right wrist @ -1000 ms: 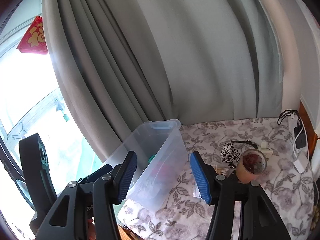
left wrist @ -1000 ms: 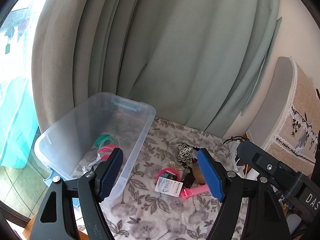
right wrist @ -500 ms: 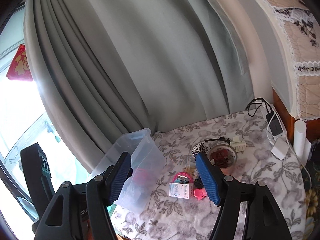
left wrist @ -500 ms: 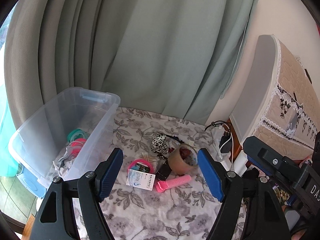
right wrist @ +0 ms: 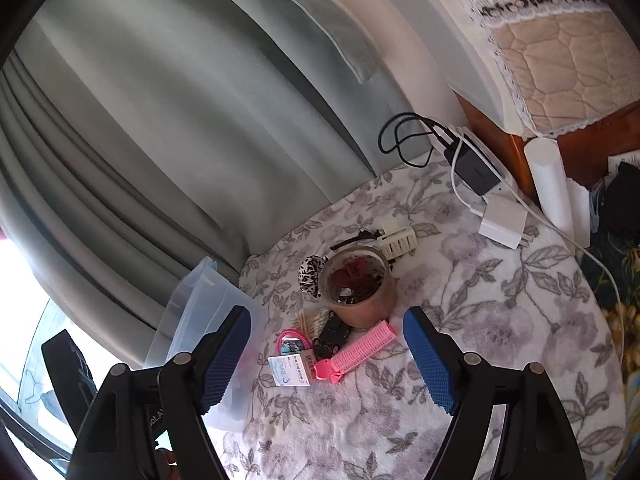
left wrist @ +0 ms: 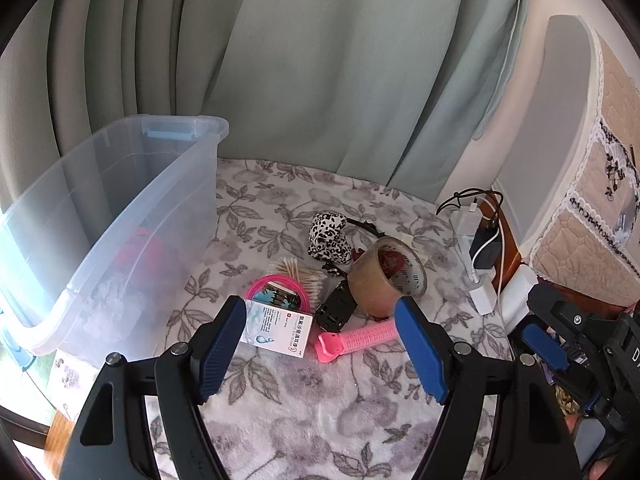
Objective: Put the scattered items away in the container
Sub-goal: 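Grasp the white medicine box with left tool while right tool grasps brown tape roll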
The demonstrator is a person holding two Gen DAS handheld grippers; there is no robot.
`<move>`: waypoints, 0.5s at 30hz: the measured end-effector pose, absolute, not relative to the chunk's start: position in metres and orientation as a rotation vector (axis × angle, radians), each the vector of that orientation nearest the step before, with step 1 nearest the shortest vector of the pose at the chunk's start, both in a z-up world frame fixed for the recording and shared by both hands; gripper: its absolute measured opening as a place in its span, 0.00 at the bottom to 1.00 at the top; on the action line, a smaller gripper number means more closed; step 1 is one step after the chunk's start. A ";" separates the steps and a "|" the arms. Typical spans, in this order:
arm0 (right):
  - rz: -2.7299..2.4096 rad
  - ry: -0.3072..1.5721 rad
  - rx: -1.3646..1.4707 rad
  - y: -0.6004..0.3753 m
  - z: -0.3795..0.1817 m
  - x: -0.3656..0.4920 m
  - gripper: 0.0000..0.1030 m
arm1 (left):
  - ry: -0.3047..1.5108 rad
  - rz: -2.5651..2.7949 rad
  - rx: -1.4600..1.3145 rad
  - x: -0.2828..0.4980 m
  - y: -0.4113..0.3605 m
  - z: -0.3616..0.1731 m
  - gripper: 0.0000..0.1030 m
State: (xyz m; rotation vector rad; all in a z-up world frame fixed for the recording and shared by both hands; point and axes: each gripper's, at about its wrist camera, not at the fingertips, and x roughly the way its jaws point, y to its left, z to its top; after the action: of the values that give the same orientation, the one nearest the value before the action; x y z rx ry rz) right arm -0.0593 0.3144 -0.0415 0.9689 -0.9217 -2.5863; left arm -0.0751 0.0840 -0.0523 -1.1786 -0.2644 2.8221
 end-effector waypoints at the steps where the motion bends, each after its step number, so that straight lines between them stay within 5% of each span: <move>1: -2.584 -0.925 0.980 0.315 -0.047 -0.062 0.79 | -0.259 2.817 -1.199 -0.078 0.085 -0.058 0.75; 10: -2.490 -0.991 1.124 0.310 -0.100 -0.088 0.94 | -0.537 2.656 -1.386 -0.104 0.070 -0.111 0.75; 15: -2.501 -1.005 1.145 0.307 -0.116 -0.099 1.00 | -0.458 2.674 -1.395 -0.115 0.073 -0.122 0.75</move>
State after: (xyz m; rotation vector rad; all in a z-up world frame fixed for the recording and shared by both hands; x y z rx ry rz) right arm -0.0992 0.3066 -0.1163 1.1453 -1.0048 -2.5006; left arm -0.1149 0.0726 -0.1218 -1.3953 -0.4577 2.6736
